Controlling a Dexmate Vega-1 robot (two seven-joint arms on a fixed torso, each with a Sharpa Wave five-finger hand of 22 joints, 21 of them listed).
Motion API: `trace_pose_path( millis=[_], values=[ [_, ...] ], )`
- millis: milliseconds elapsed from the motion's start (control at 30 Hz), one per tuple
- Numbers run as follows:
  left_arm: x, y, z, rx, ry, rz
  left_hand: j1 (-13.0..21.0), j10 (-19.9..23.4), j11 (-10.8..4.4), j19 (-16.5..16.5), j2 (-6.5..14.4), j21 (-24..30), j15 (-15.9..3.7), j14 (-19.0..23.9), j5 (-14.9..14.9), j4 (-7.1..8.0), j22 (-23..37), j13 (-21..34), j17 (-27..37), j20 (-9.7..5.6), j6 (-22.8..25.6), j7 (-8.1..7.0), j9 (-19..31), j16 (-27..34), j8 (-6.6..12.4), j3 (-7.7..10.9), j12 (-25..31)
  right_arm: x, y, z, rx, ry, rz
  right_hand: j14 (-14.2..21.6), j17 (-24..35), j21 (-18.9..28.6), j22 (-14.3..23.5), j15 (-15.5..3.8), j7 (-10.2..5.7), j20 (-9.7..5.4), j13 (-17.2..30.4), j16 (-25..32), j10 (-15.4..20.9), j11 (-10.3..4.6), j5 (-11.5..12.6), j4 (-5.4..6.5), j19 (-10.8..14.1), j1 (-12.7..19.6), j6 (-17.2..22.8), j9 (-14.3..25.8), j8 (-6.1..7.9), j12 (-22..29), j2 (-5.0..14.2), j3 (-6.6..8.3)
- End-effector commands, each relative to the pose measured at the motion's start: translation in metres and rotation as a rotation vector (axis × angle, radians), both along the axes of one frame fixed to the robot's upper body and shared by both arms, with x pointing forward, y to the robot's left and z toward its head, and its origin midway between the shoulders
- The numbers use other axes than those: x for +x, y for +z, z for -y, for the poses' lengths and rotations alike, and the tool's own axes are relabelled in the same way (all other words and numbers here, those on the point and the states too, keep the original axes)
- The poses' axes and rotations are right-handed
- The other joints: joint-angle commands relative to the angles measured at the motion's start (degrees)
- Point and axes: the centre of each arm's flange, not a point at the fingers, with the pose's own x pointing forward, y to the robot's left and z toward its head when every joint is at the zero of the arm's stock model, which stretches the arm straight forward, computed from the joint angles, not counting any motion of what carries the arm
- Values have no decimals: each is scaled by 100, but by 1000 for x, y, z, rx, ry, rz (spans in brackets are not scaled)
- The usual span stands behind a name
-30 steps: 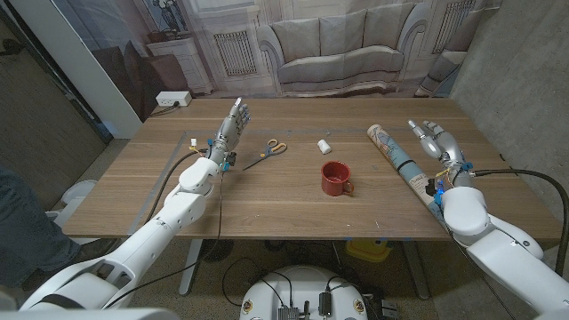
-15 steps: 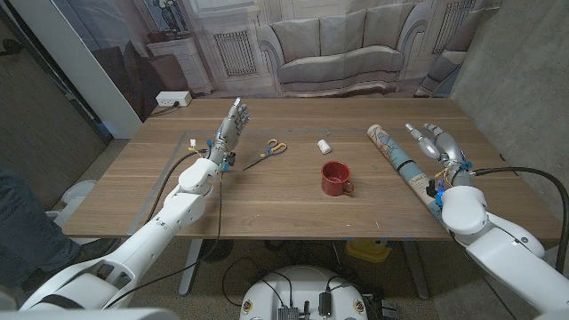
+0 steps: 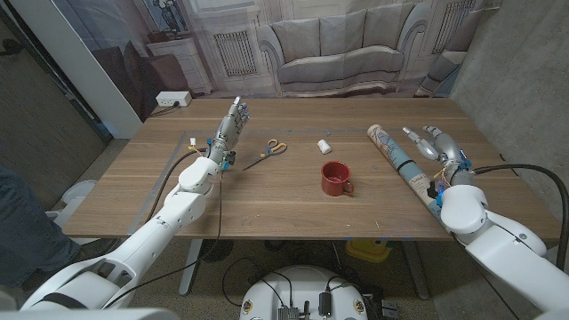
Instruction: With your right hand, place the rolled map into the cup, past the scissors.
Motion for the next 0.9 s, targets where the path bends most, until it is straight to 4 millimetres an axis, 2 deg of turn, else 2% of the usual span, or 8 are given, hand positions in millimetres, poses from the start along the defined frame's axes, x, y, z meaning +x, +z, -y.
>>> trace_pose_path(
  millis=[33, 233, 367, 733, 900],
  values=[
    [-2, 0, -3, -2, 3, 0, 42, 11, -16, -6, 24, 45, 9, 10, 5, 10, 15, 33, 21, -4, 51, 13, 29, 14, 17, -37, 32, -3, 3, -6, -41, -27, -36, 153, 1, 44, 13, 24, 56, 7, 10, 39, 91, 2, -16, -103, 203, 120, 50, 18, 16, 14, -18, 22],
    [-3, 0, -3, 1, 1, 5, 45, 10, -25, -9, 28, 44, 8, 8, 4, 10, 15, 33, 21, 8, 55, 12, 29, 13, 18, -42, 31, -6, 5, -10, -61, -49, -57, 195, 0, 21, 4, 33, 90, 14, 11, 29, 100, 8, 15, -196, 259, 262, 34, 18, 4, 6, -51, 48],
    [-3, 1, -3, 2, -1, 7, 47, 9, -17, -14, 30, 42, 5, 7, 4, 10, 15, 33, 21, 16, 56, 13, 29, 12, 18, -47, 30, -8, 7, -12, -82, -70, -74, 215, 1, -22, -3, 40, 102, 31, 13, 8, 93, 13, 60, -327, 290, 483, 27, 19, -1, -10, -76, 99],
    [-3, 2, 0, 4, -7, 9, 51, 12, -17, -14, 37, 42, 3, 5, 3, 9, 15, 33, 21, 17, 61, 13, 29, 12, 18, -59, 31, -10, 9, -14, -111, -98, -131, 222, 2, -91, -5, 28, 102, 58, 15, -23, 73, -3, 119, -495, 310, 807, -29, 20, -25, -36, -104, 173],
    [-3, 2, 1, 4, -6, 10, 52, 6, -4, -13, 39, 43, 6, 4, 2, 9, 15, 33, 22, 16, 61, 13, 29, 12, 18, -63, 28, -10, 8, -14, -116, -112, -143, 226, 3, -143, -5, 29, 104, 65, 16, -40, 58, -24, 175, -610, 328, 1086, -44, 21, -27, -52, -131, 233]
  ],
)
